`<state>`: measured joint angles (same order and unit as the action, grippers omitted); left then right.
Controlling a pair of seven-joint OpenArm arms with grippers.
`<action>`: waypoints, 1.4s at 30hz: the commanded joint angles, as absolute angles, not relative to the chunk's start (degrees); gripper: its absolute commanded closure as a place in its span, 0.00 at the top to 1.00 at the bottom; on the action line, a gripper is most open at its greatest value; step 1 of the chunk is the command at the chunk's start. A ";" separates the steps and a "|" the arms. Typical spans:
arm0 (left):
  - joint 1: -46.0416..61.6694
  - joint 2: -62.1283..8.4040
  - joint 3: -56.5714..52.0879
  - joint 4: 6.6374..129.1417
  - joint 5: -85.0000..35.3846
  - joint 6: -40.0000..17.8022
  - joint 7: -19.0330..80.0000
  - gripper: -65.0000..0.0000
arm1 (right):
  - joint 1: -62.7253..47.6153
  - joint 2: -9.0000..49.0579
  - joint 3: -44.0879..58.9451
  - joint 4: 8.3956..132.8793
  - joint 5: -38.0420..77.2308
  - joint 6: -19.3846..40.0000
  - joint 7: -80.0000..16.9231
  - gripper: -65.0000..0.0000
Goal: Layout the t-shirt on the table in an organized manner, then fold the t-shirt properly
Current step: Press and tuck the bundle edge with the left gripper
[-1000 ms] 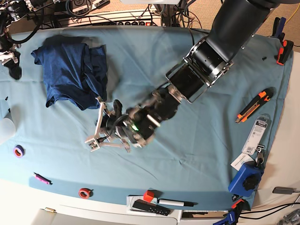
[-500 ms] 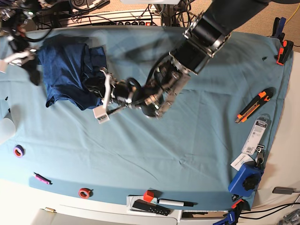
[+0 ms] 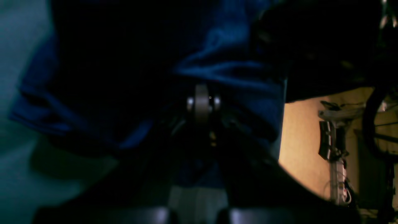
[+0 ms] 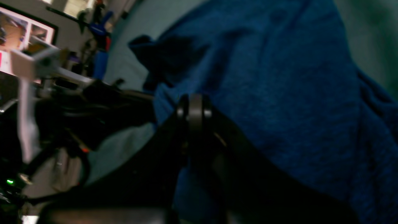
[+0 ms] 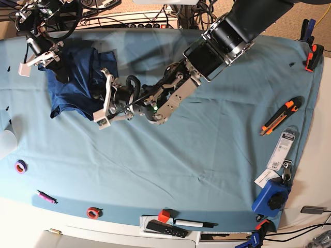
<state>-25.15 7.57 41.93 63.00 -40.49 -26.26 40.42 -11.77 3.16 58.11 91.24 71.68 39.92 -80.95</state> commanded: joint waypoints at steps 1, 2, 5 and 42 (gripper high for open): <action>-27.03 9.00 41.71 63.99 -41.21 -26.52 39.27 0.00 | -11.75 3.90 58.33 92.18 71.18 40.00 -80.00 0.00; -27.35 9.00 41.71 63.99 -40.64 -26.52 39.00 0.00 | -11.75 3.86 58.33 92.18 69.54 40.00 -80.00 0.00; -27.99 9.00 41.71 63.99 -40.27 -25.12 38.89 0.00 | -11.73 3.60 58.33 92.18 67.85 40.00 -80.00 0.00; -28.12 9.00 41.89 63.75 -44.58 -23.75 31.22 0.00 | -13.30 1.54 73.08 92.20 74.54 40.00 -80.00 0.00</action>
<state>-26.55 7.57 42.00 62.94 -43.40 -23.22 32.69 -13.19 0.78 72.86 91.24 72.73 39.92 -81.01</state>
